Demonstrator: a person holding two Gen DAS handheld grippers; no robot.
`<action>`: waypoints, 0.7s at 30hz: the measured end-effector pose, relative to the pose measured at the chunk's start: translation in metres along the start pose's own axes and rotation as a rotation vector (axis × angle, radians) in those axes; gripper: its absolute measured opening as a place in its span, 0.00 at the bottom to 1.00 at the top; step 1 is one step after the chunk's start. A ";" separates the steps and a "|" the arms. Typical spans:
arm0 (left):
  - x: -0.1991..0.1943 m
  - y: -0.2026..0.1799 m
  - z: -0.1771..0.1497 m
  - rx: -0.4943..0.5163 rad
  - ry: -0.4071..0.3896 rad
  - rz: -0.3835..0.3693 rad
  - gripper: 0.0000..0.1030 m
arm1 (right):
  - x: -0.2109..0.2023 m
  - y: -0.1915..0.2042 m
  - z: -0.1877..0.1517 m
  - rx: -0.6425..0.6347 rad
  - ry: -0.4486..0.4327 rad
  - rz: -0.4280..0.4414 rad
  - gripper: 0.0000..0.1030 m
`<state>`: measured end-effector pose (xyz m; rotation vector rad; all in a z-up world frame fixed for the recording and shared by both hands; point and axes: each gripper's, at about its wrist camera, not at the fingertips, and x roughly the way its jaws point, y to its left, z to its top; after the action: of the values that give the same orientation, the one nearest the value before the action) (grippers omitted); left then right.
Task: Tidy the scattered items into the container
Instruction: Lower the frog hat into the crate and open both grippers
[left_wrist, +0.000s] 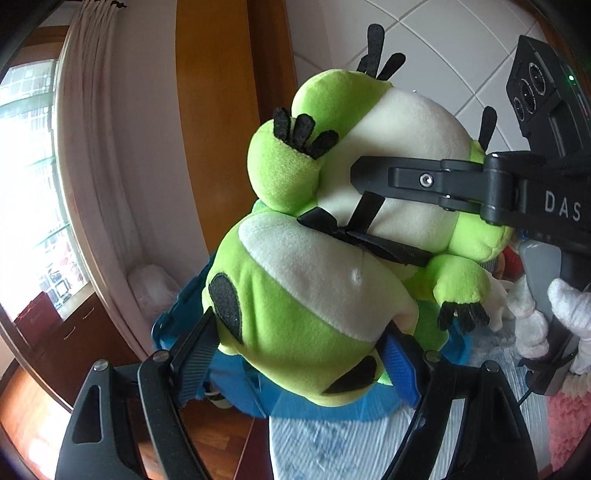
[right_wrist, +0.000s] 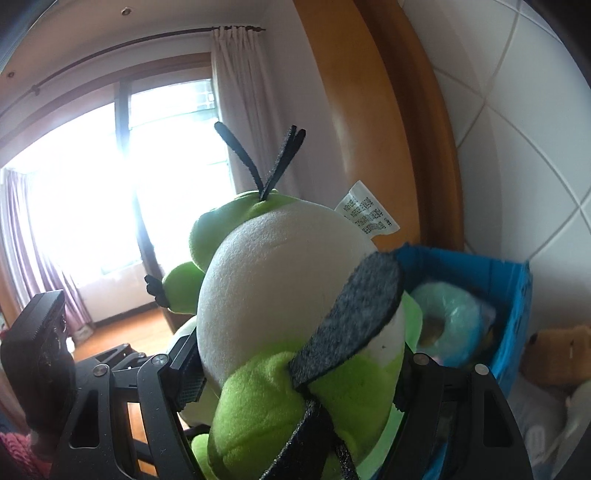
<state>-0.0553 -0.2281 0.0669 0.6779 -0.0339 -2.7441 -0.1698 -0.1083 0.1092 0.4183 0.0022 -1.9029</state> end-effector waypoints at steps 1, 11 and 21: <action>0.010 0.002 0.005 0.003 0.000 -0.003 0.79 | 0.007 -0.005 0.005 -0.004 -0.004 -0.008 0.74; 0.126 0.016 0.048 0.082 0.029 -0.039 0.77 | 0.069 -0.066 0.032 0.022 0.002 -0.182 0.76; 0.232 0.049 0.066 0.056 0.132 -0.074 0.83 | 0.135 -0.121 0.045 0.126 0.065 -0.395 0.94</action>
<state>-0.2658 -0.3487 0.0252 0.8919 -0.0576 -2.7708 -0.3342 -0.1955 0.0887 0.5993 0.0079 -2.2847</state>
